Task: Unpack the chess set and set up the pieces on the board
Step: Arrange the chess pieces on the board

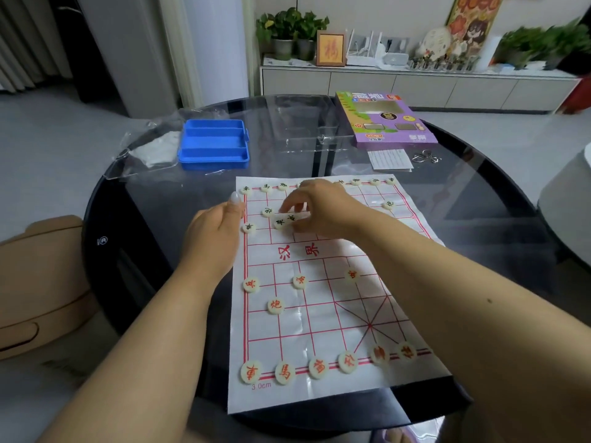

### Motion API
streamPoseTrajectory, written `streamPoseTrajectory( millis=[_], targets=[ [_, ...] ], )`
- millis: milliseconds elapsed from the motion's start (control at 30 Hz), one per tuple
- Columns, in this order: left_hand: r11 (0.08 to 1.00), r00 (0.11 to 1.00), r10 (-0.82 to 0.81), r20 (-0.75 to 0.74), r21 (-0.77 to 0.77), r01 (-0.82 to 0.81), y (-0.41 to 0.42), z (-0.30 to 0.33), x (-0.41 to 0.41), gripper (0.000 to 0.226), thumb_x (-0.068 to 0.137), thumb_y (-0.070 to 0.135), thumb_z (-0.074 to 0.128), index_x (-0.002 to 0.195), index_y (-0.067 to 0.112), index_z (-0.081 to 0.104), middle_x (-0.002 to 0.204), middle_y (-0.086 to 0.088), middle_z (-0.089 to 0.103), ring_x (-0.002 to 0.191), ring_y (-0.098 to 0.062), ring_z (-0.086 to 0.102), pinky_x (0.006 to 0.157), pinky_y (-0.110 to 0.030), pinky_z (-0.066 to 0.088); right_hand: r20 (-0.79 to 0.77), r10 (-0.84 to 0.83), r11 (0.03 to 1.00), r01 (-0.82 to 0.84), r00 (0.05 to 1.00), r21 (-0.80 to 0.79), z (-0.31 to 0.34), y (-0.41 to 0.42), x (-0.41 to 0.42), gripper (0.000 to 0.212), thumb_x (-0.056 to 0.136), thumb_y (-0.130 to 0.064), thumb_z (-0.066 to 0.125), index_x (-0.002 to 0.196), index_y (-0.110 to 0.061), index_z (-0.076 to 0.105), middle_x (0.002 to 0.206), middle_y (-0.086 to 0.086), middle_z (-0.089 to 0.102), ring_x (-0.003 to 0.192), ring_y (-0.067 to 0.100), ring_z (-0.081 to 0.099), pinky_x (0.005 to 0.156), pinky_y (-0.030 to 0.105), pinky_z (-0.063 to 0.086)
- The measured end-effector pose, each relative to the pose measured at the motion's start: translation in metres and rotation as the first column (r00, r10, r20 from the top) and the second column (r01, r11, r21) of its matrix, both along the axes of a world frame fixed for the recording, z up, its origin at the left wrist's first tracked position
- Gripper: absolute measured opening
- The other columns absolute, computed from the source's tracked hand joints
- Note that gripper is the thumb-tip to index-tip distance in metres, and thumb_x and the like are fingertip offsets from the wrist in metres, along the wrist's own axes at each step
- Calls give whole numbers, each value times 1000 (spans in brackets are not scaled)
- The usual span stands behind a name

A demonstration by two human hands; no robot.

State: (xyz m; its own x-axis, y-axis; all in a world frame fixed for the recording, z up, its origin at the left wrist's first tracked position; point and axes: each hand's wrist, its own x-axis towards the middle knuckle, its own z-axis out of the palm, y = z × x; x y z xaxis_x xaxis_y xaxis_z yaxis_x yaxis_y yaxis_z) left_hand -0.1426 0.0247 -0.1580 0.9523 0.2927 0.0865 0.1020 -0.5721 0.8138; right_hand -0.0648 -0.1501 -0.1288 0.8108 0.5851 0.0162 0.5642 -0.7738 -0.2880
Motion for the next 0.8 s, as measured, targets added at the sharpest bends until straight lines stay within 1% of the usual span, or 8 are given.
streamPoseTrajectory(
  millis=[67, 133, 267, 367, 467, 633, 733, 800],
  targets=[
    [1000, 1000, -1, 4, -2, 1, 1, -2, 0, 45, 100, 52, 21, 94, 29, 60, 92, 10, 63, 74, 5, 52, 58, -11, 32, -4, 1, 1000, -1, 1000, -17, -3, 7, 1, 34, 79, -40, 70, 113, -34, 65, 109, -2, 58, 100, 15, 51, 87, 35, 43],
    [1000, 1000, 1, -6, -5, -1, 2, -4, 2, 46, 99, 53, 21, 94, 29, 60, 98, 5, 64, 74, 3, 53, 58, -12, 33, -1, 2, 1000, -2, 1000, -14, -5, 9, 1, 31, 80, -41, 70, 110, -34, 66, 111, -2, 56, 102, 16, 49, 87, 33, 41],
    [1000, 1000, 4, -15, 12, -4, 4, -8, 4, 47, 98, 56, 20, 97, 32, 60, 108, 2, 64, 81, -1, 54, 60, -14, 33, -13, 0, 1000, 0, 1000, -14, -4, 4, 3, 25, 82, -36, 68, 106, -33, 67, 109, -2, 56, 95, 12, 48, 81, 31, 43],
    [1000, 1000, -3, -18, -5, 3, 5, -9, 5, 47, 98, 57, 20, 97, 32, 60, 104, 0, 66, 84, -5, 59, 60, -15, 36, -29, -8, 1000, 8, 1000, -6, -4, -2, 4, 22, 82, -33, 68, 104, -33, 67, 105, -4, 56, 89, 11, 47, 82, 32, 45],
    [1000, 1000, -2, -16, -5, 2, 4, -8, 5, 47, 98, 57, 20, 96, 31, 60, 102, 1, 66, 81, -3, 58, 59, -15, 36, -38, -5, 1000, 5, 999, -1, -3, -5, 3, 22, 83, -33, 68, 105, -32, 67, 105, -4, 56, 86, 10, 46, 80, 30, 45],
    [1000, 1000, -4, -5, -4, 4, 3, -4, 3, 46, 99, 53, 22, 96, 27, 60, 92, 7, 65, 71, 3, 55, 56, -10, 33, -61, 7, 1000, -8, 998, -13, 1, -6, 1, 28, 82, -31, 69, 110, -31, 66, 105, -5, 56, 89, 11, 48, 84, 32, 46],
    [1000, 1000, -2, 4, -6, 2, 2, -3, 2, 46, 99, 53, 22, 95, 27, 60, 85, 14, 63, 67, 6, 54, 54, -9, 32, -85, -7, 1000, 7, 996, -4, 8, -11, 0, 36, 79, -26, 73, 114, -28, 65, 103, -7, 55, 92, 13, 53, 86, 35, 49],
    [1000, 1000, -1, 8, -2, 1, 2, -2, 2, 45, 99, 52, 22, 94, 27, 59, 81, 15, 62, 65, 7, 54, 51, -6, 33, -90, -31, 999, 30, 995, -11, 11, -14, 2, 35, 79, -23, 74, 113, -26, 65, 105, -6, 58, 95, 15, 56, 87, 36, 50]
  ],
)
